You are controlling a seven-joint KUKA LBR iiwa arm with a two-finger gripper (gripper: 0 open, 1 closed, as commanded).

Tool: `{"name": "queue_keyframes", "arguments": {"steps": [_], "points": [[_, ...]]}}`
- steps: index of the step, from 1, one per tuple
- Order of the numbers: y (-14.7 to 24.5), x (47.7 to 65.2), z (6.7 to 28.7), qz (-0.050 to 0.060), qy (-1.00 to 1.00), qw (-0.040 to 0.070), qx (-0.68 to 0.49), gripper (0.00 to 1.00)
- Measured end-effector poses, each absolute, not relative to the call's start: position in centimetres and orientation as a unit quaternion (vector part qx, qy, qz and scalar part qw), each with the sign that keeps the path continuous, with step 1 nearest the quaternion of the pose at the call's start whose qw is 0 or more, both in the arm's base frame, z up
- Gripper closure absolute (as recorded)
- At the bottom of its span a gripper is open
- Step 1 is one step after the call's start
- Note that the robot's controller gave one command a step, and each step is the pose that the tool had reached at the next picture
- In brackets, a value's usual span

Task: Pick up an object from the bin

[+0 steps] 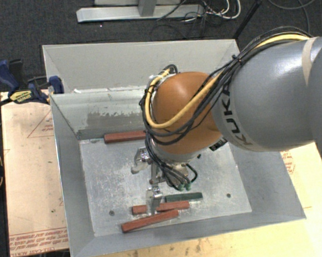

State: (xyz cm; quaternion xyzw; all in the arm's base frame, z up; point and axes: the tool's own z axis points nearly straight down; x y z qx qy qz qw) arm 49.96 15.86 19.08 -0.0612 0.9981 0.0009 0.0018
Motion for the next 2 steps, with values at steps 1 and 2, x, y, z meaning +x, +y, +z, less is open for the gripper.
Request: {"name": "queue_keyframes", "arguments": {"steps": [1,2], "points": [[15.8,49.9,18.9,0.001,0.998,0.001,-0.061,0.00],[13.9,49.7,7.8,0.004,0.992,0.013,-0.124,1.00]]}}
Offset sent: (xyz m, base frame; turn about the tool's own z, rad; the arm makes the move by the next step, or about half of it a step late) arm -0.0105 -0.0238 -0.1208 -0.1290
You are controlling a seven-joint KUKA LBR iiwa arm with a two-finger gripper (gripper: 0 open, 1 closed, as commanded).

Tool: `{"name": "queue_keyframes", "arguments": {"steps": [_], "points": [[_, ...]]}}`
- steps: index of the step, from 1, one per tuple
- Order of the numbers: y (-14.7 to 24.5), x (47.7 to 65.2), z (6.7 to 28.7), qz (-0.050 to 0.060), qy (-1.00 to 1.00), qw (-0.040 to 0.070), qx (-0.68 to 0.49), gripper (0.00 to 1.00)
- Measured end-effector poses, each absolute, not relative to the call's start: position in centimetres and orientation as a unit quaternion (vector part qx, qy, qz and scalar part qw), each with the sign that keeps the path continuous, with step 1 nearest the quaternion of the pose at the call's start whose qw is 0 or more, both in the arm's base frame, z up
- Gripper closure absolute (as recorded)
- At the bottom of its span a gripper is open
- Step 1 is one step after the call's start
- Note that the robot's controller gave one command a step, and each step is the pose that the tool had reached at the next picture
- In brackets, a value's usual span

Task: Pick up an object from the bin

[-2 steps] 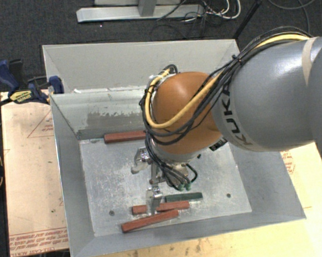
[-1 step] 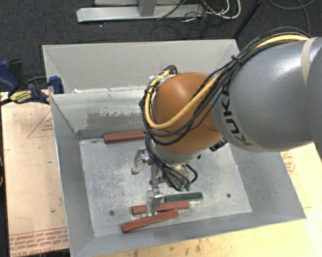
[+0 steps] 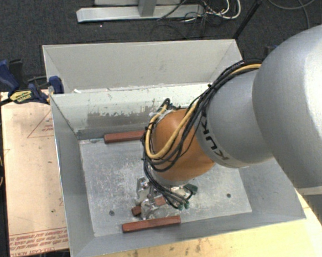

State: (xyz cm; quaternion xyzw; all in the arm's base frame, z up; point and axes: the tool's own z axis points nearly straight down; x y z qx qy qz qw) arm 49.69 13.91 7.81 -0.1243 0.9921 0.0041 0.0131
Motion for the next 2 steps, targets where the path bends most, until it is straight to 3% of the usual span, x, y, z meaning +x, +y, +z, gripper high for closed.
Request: {"name": "queue_keyframes", "arguments": {"steps": [1,2], "points": [[13.9,49.7,7.8,0.004,0.992,0.013,-0.124,1.00],[14.1,51.5,24.9,0.001,0.991,0.004,-0.131,1.00]]}}
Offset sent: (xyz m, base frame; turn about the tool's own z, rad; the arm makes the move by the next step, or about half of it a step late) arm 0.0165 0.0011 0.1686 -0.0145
